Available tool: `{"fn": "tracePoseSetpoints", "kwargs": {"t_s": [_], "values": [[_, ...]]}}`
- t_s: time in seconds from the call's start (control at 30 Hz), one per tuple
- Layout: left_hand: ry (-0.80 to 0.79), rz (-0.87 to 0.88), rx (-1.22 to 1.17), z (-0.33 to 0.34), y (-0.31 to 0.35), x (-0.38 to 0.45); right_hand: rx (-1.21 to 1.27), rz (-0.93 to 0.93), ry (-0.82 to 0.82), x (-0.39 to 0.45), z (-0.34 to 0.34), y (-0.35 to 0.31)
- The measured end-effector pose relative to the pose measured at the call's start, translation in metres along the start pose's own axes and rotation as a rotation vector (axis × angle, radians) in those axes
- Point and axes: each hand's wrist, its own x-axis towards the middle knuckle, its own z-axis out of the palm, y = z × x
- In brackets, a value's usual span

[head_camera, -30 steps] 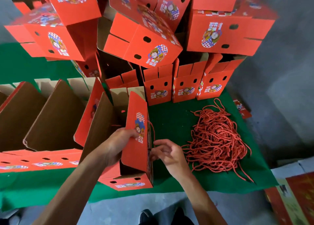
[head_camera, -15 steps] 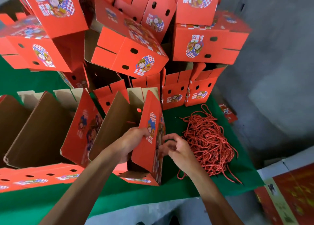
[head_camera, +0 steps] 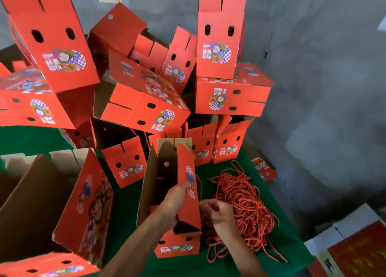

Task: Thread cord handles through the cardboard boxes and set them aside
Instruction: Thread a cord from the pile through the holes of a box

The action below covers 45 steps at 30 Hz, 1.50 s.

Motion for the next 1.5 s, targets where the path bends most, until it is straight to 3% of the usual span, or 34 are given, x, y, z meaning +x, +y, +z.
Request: {"fn": "tracePoseSetpoints", "kwargs": {"t_s": [0.13, 0.37, 0.47, 0.6, 0.73, 0.97, 1.1, 1.2, 1.27, 1.37, 1.4, 1.5], "values": [[-0.064, -0.043, -0.01, -0.003, 0.004, 0.0, -0.161, -0.068, -0.121, 0.003, -0.003, -0.005], [-0.225, -0.16, -0.222, -0.011, 0.009, 0.003, -0.561, -0.16, -0.154, 0.01, -0.004, -0.014], [-0.165, -0.081, 0.034, -0.01, 0.005, 0.004, -0.71, -0.293, -0.131, 0.004, 0.0, -0.007], [-0.066, 0.196, 0.706, -0.012, -0.004, 0.011, -0.567, -0.275, -0.115, -0.006, 0.004, -0.001], [0.019, 0.261, 0.976, -0.01, -0.011, 0.016, -0.351, -0.22, -0.169, -0.02, 0.005, 0.001], [0.104, 0.237, 0.754, 0.002, -0.019, 0.015, -0.037, -0.26, -0.016, -0.058, 0.021, 0.023], [0.218, 0.277, 0.638, -0.005, -0.022, 0.02, -0.102, -0.41, 0.08, -0.082, 0.029, 0.056], [0.208, 0.36, 0.638, -0.013, -0.021, 0.024, -0.14, -0.271, 0.278, -0.094, 0.035, 0.079], [0.217, 0.488, 0.618, -0.019, -0.017, 0.017, -0.253, -0.294, 0.308, -0.101, 0.038, 0.087], [0.261, 0.736, 0.558, -0.035, -0.01, 0.005, -0.584, -0.636, 0.188, -0.109, 0.049, 0.091], [0.259, 0.787, 0.585, -0.041, -0.007, 0.003, -0.717, -0.664, 0.172, -0.111, 0.058, 0.091], [0.162, 0.717, 0.844, -0.059, 0.002, 0.004, -1.011, -0.43, 0.136, -0.12, 0.091, 0.086]]}}
